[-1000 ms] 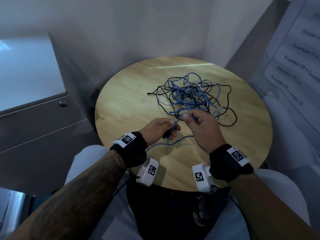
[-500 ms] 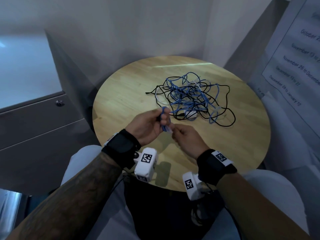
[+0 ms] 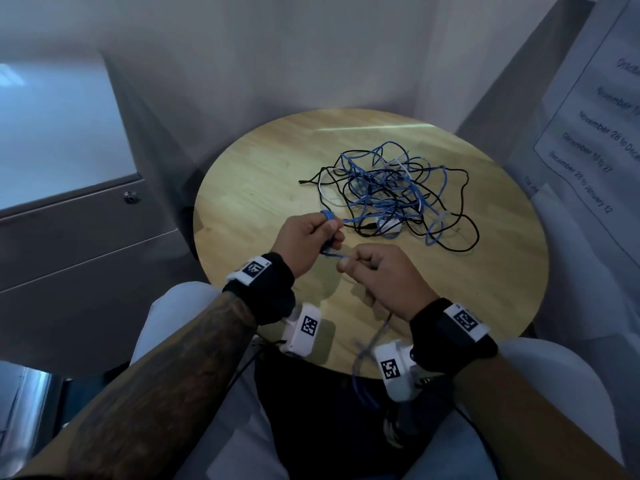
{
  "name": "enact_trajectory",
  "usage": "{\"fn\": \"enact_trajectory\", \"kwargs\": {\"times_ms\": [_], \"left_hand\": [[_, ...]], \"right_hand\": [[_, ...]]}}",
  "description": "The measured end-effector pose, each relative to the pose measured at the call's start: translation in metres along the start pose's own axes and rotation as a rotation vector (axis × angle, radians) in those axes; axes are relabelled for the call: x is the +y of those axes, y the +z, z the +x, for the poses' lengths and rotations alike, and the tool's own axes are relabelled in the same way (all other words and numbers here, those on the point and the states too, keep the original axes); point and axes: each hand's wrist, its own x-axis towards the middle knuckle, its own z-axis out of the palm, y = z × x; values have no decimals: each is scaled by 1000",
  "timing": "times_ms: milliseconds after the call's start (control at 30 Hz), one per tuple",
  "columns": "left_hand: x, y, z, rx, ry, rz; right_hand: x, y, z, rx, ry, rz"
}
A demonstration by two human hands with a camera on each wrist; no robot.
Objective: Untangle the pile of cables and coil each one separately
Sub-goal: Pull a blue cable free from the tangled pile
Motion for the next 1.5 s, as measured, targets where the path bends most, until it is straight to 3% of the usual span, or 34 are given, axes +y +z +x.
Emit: {"fn": "enact_trajectory", "kwargs": {"times_ms": [67, 133, 300, 500, 600, 800, 1133, 1233, 1300, 1400, 1500], "left_hand": [[0, 3, -3, -84, 45, 218], [1, 7, -7, -193, 25, 292], [4, 16, -14, -335, -220, -74], [13, 12, -15, -481, -332, -196], [16, 13, -19, -534, -387, -363], [16, 3, -1, -257, -348, -931], [4, -10, 14, 86, -212, -917], [1, -10, 14, 175, -162, -816], [0, -8, 9, 171, -52, -454], [-4, -1, 1, -8, 106, 174], [-4, 3, -3, -194, 109, 325]], "right_hand": [[-7, -4, -2, 23, -47, 28], [-10, -8, -1, 48, -118, -22], [7, -21, 13, 190, -149, -136], [21, -20, 19, 227, -92, -58], [27, -23, 22, 258, -85, -3], [28, -1, 18, 116, 41, 27], [17, 16, 6, -125, 109, -42], [12, 17, 0, -193, 36, -141], [6, 15, -3, -191, -31, -151], [-2, 8, -5, -135, -122, -164], [-11, -5, -2, -7, -165, -68]]}}
